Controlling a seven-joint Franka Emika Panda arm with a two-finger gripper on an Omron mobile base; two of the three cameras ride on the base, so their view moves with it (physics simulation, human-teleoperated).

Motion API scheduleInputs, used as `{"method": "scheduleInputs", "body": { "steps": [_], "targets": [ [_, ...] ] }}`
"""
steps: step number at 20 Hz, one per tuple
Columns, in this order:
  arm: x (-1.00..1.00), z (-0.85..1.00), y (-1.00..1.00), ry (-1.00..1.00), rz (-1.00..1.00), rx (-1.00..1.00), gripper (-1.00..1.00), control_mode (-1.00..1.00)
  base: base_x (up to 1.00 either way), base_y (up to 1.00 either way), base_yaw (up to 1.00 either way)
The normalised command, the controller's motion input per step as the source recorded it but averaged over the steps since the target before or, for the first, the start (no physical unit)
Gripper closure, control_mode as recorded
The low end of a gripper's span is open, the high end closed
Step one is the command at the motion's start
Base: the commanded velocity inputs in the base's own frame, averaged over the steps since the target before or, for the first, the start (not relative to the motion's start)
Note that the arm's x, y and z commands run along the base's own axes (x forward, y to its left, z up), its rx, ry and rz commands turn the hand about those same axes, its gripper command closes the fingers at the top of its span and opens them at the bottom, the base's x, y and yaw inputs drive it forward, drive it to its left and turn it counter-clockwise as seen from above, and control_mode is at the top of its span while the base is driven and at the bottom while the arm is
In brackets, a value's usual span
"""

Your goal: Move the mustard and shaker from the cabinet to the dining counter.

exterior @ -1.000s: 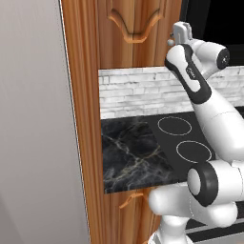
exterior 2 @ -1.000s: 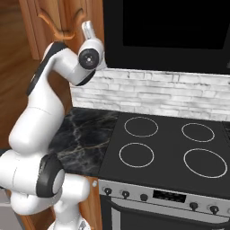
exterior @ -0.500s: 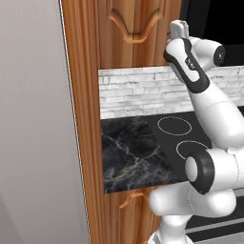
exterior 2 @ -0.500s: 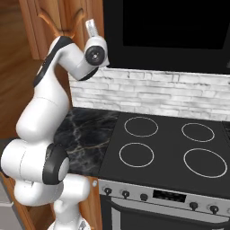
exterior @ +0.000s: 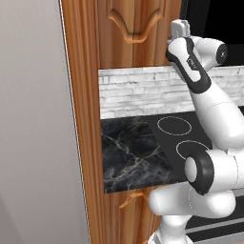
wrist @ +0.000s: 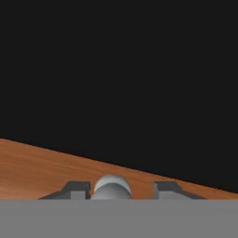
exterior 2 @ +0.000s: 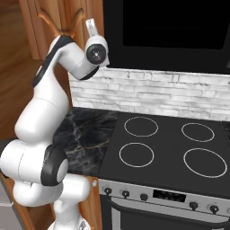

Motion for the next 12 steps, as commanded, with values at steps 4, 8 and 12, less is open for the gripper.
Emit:
{"method": "scheduleInputs", "body": {
  "steps": [4,8,12],
  "targets": [
    [-0.05,0.0,0.0,-0.06,0.0,0.01,1.0,-1.0,0.0,0.0,0.0],
    [-0.52,0.04,0.0,-0.17,-0.02,0.02,1.0,-1.0,0.0,0.0,0.0],
    [-1.0,0.16,-0.19,-0.14,-0.12,0.0,1.0,-1.0,0.0,0.0,0.0]
  ]
}}
